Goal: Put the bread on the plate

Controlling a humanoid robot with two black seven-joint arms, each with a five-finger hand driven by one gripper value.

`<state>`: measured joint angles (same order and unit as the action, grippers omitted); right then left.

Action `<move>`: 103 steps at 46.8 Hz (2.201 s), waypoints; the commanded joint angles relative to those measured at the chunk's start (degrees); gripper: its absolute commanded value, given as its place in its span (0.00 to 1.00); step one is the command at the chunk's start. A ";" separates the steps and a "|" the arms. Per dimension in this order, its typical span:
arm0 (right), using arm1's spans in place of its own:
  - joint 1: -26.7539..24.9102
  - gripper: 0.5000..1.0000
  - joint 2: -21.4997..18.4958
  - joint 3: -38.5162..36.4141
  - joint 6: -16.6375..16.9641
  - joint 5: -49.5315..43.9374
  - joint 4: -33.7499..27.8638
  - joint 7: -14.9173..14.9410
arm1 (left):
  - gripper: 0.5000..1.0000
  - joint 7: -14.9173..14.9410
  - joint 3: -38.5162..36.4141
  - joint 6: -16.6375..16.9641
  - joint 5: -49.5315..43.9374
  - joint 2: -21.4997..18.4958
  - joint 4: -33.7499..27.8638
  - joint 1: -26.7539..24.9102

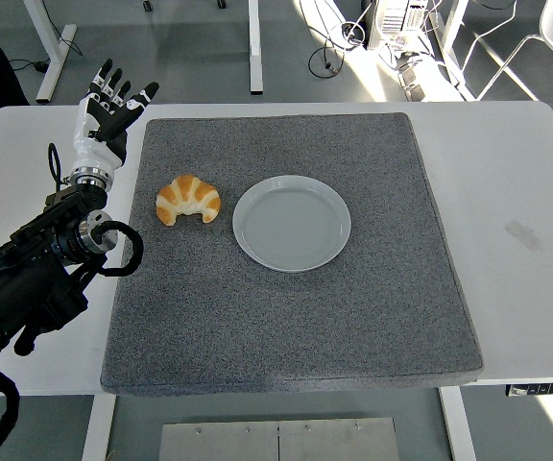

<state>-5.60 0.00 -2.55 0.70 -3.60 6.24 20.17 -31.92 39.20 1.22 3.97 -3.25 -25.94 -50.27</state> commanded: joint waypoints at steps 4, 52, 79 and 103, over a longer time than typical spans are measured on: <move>-0.03 1.00 0.00 0.00 0.00 0.00 0.00 -0.05 | 0.95 0.02 -0.08 0.01 0.08 -0.01 0.01 -0.10; -0.02 1.00 0.00 0.00 0.00 0.00 0.00 -0.05 | 0.94 0.28 -22.14 0.53 -0.80 -6.86 -0.16 -9.50; 0.06 1.00 0.00 0.00 0.00 0.00 0.00 0.04 | 0.93 0.98 -28.47 -0.61 7.02 -23.02 -16.85 -12.84; -0.02 1.00 0.00 0.00 0.00 0.00 0.00 -0.05 | 0.75 14.07 -30.76 -0.52 22.57 -30.42 -29.96 -15.30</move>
<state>-5.59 0.00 -2.55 0.70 -3.60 6.24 20.15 -20.17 8.51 0.70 24.69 -33.61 -55.79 -65.47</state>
